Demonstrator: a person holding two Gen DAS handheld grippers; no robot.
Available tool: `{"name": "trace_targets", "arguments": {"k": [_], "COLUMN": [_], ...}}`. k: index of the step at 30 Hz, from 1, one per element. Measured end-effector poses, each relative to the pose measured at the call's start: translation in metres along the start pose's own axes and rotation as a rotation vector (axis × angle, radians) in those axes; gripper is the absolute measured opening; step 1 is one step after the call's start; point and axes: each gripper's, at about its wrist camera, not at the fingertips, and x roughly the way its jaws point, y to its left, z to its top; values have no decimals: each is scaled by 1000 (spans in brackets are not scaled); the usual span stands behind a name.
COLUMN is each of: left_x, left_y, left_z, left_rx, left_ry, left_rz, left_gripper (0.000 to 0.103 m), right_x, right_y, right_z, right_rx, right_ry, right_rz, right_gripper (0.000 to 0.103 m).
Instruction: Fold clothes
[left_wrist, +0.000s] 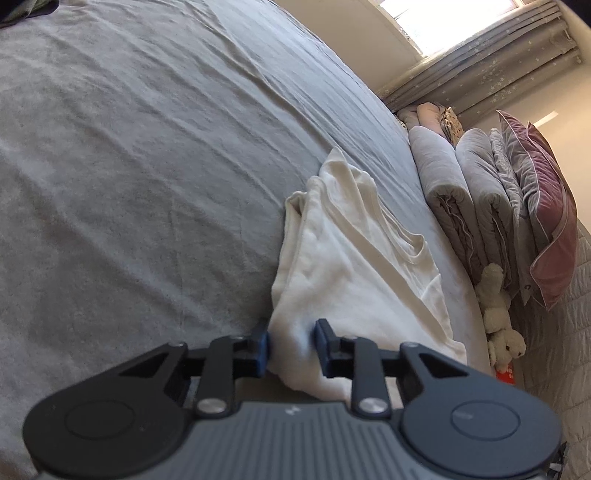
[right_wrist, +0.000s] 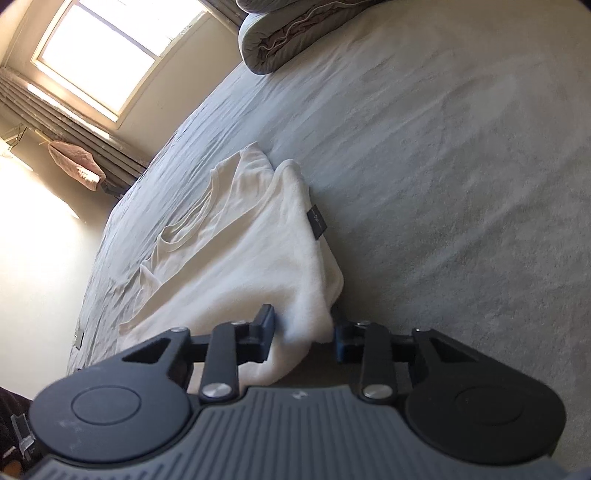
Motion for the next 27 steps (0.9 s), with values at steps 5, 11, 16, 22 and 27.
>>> {"name": "trace_targets", "arguments": {"k": [5,11,16,22,27], "left_x": [1,5,6,-4,-14], "left_y": [3,-4,-9,-10,-15], "left_z": [1,0,2,9,11], "left_rx": [-17,30,46,26,55], "left_ry": [9,12,22,50,81], "left_rz": [-14,-11,4,-5,18], "left_gripper": [31,15,11,11,11], "right_x": [1,0,2,-4,-11], "right_y": [-1,3,16,26,33], "right_z": [2,0,-2,1,3], "right_rx": [43,39,-41,-115,-169], "right_ry": [-1,-6,0,-4,-1], "right_rz": [25,37,11,5,1], "right_gripper": [33,38,16,14,13]}}
